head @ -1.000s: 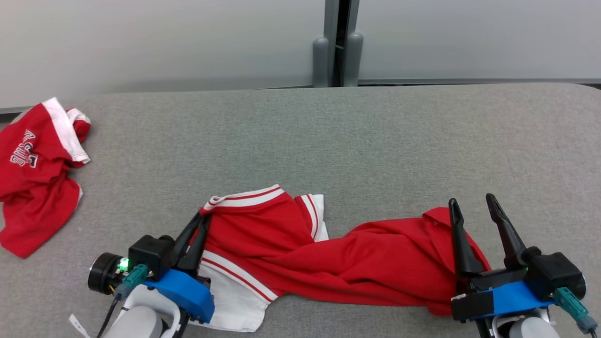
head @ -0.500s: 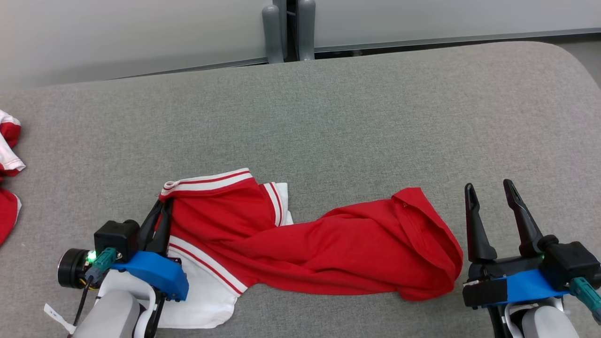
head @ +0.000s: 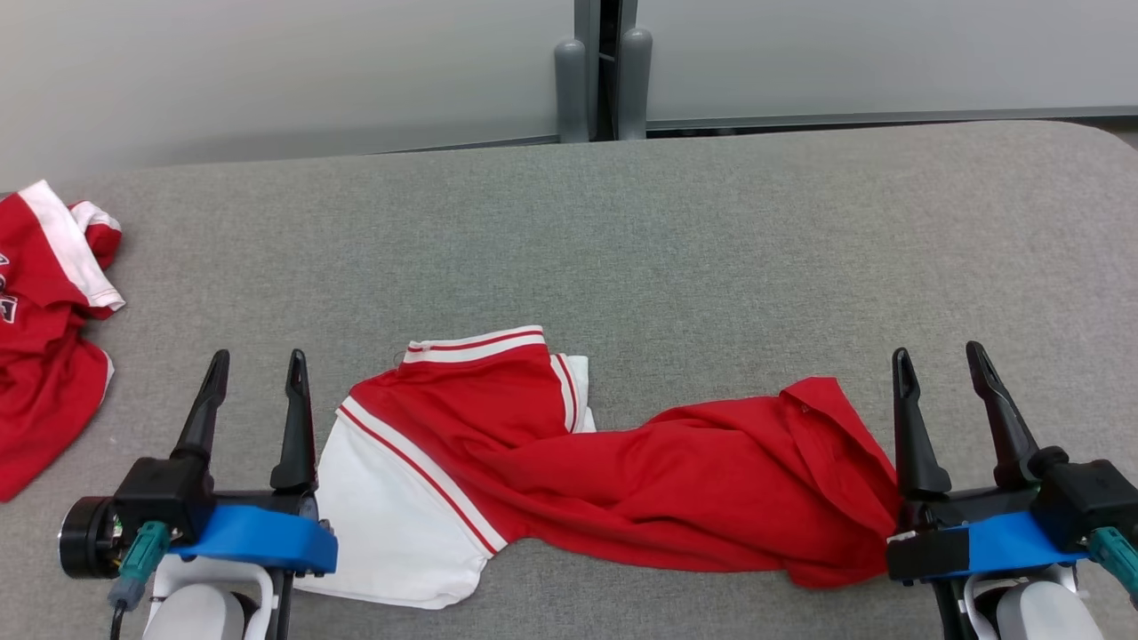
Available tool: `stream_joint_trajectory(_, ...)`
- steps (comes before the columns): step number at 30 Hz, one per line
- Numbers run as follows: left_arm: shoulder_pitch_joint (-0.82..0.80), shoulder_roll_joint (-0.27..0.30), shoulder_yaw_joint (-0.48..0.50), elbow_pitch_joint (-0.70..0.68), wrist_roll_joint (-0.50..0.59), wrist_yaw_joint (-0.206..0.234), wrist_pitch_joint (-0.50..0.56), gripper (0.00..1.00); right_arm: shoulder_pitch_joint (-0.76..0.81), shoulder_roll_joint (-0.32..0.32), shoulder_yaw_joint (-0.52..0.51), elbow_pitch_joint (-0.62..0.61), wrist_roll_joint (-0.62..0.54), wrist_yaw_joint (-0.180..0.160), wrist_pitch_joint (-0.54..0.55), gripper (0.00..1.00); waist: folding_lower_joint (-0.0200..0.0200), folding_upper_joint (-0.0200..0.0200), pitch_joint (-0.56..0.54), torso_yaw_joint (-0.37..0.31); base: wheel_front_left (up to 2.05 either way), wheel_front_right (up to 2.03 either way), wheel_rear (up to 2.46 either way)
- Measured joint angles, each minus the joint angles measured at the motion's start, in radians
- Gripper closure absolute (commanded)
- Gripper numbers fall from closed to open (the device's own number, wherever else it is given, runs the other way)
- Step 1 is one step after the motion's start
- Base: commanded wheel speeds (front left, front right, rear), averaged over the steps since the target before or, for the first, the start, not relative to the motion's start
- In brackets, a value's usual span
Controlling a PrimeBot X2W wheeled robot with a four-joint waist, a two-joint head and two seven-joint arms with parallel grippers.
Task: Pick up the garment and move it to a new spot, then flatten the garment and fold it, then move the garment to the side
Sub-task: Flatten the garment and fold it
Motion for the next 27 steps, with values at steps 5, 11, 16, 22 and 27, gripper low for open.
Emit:
stream_joint_trajectory(5, 0.092, -0.050, 0.098, -0.106, 0.075, -0.019, 0.000, 0.00, 0.010, 0.001, -0.009, 0.004, -0.002, 0.000, 0.000, 0.00, 0.0000, 0.0000, -0.019, 0.019, 0.00, 0.00, 0.00)
stream_joint_trajectory(11, 0.167, -0.093, 0.154, -0.136, 0.128, -0.057, 0.000, 0.00, 0.026, 0.000, -0.020, 0.015, -0.001, 0.000, 0.000, 0.00, -0.0001, 0.0000, -0.036, 0.032, 0.00, 0.00, 0.00)
stream_joint_trajectory(16, 0.180, -0.119, 0.189, -0.140, 0.160, -0.083, 0.000, 0.00, 0.027, -0.009, -0.027, 0.012, -0.004, 0.000, 0.000, 0.00, -0.0001, 0.0000, -0.049, 0.045, 0.00, 0.00, 0.00)
stream_joint_trajectory(22, 0.180, -0.136, 0.210, -0.149, 0.187, -0.109, 0.000, 0.00, -0.007, -0.055, 0.043, 0.083, -0.030, 0.000, 0.000, 0.00, -0.0002, 0.0000, -0.057, 0.044, 0.00, 0.00, 0.00)
stream_joint_trajectory(27, 0.180, -0.147, 0.214, -0.148, 0.198, -0.124, 0.000, 0.00, -0.082, -0.097, 0.126, 0.199, -0.030, 0.000, 0.068, 0.00, -0.0001, 0.0000, -0.055, 0.039, 0.00, 0.00, 0.00)
